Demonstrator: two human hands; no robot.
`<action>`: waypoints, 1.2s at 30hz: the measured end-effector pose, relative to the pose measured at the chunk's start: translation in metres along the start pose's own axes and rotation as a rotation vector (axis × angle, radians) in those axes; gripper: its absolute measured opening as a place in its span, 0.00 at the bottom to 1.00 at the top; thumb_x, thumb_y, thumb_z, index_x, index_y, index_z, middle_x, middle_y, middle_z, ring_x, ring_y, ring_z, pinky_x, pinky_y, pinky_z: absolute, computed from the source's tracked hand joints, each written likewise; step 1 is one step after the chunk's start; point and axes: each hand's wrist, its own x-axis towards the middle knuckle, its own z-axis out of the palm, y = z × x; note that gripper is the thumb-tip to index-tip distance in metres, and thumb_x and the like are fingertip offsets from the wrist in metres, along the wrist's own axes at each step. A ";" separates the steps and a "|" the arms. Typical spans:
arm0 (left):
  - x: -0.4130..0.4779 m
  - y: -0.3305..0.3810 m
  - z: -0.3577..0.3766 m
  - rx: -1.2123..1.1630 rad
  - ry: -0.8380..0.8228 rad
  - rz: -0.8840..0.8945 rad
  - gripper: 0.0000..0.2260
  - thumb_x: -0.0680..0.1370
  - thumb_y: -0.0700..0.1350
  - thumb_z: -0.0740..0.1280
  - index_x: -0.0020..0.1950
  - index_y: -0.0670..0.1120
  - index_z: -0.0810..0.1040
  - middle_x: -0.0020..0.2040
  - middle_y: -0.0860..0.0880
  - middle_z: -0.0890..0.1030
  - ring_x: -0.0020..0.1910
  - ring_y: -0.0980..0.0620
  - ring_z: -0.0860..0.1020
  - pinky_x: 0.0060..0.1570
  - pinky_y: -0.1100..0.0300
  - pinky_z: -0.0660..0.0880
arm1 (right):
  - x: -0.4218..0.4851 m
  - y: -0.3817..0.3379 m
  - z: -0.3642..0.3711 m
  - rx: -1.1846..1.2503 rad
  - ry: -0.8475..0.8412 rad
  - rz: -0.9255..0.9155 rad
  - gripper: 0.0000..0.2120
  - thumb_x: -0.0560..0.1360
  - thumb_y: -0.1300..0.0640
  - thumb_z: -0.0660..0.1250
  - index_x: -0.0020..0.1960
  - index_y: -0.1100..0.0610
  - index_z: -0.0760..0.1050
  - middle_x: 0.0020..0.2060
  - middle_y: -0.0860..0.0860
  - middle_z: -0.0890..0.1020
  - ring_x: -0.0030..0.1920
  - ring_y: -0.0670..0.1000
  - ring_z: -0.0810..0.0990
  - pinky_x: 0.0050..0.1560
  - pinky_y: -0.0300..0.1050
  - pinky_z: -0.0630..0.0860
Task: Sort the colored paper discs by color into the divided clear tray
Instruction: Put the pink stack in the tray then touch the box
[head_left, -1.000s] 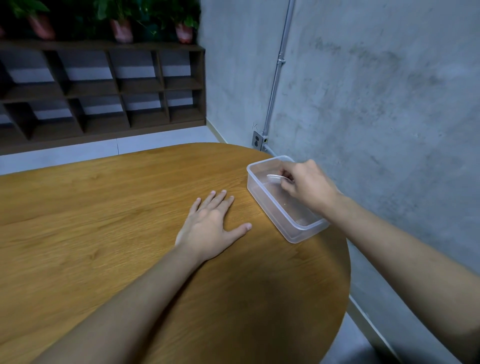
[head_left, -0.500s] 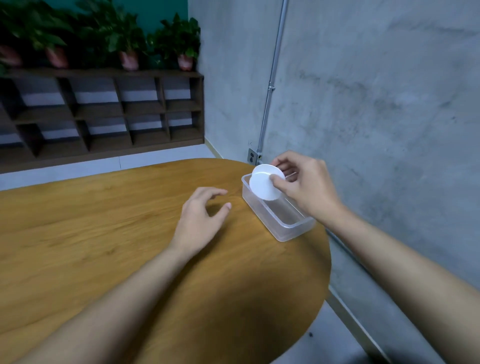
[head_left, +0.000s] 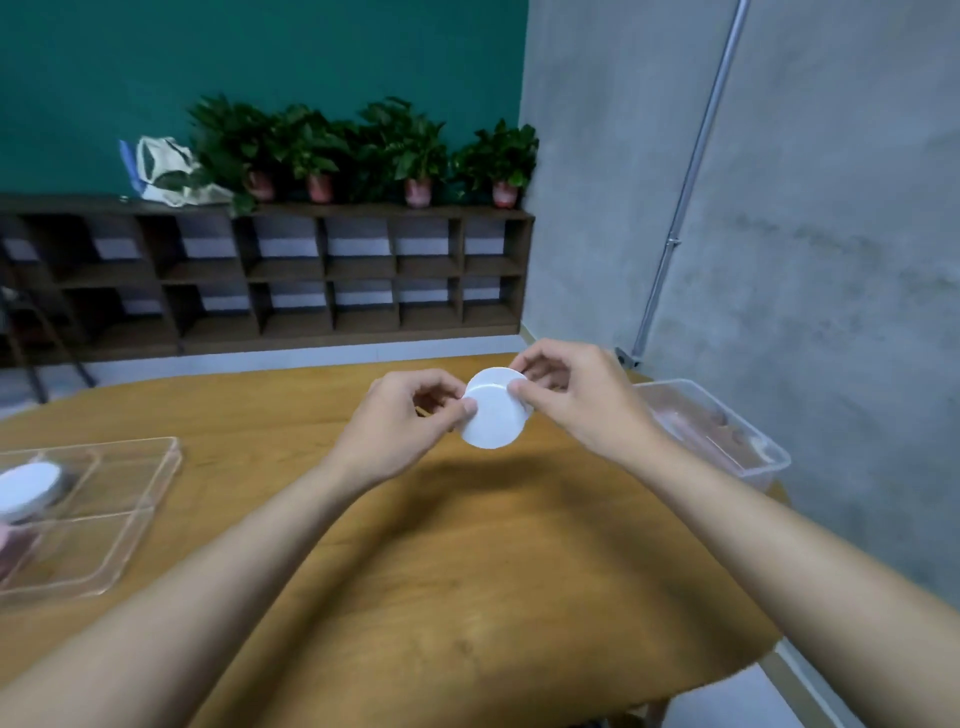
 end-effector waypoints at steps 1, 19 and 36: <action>-0.009 -0.004 -0.017 0.049 0.010 -0.008 0.02 0.79 0.48 0.75 0.46 0.52 0.85 0.40 0.56 0.85 0.39 0.56 0.81 0.41 0.67 0.76 | 0.003 -0.011 0.012 -0.016 -0.023 -0.029 0.02 0.75 0.58 0.76 0.47 0.54 0.83 0.40 0.48 0.86 0.40 0.46 0.83 0.45 0.35 0.79; -0.178 -0.131 -0.321 0.298 0.394 -0.445 0.04 0.79 0.48 0.75 0.45 0.50 0.87 0.41 0.53 0.87 0.39 0.56 0.82 0.43 0.61 0.77 | 0.071 -0.170 0.290 0.089 -0.301 -0.214 0.01 0.77 0.59 0.73 0.47 0.54 0.82 0.39 0.47 0.83 0.35 0.41 0.77 0.39 0.30 0.73; -0.190 -0.256 -0.417 0.379 0.555 -0.713 0.07 0.79 0.48 0.75 0.51 0.45 0.88 0.44 0.50 0.87 0.45 0.51 0.84 0.45 0.58 0.80 | 0.124 -0.209 0.465 0.132 -0.466 -0.020 0.01 0.76 0.56 0.74 0.46 0.53 0.83 0.33 0.46 0.83 0.33 0.42 0.78 0.39 0.36 0.73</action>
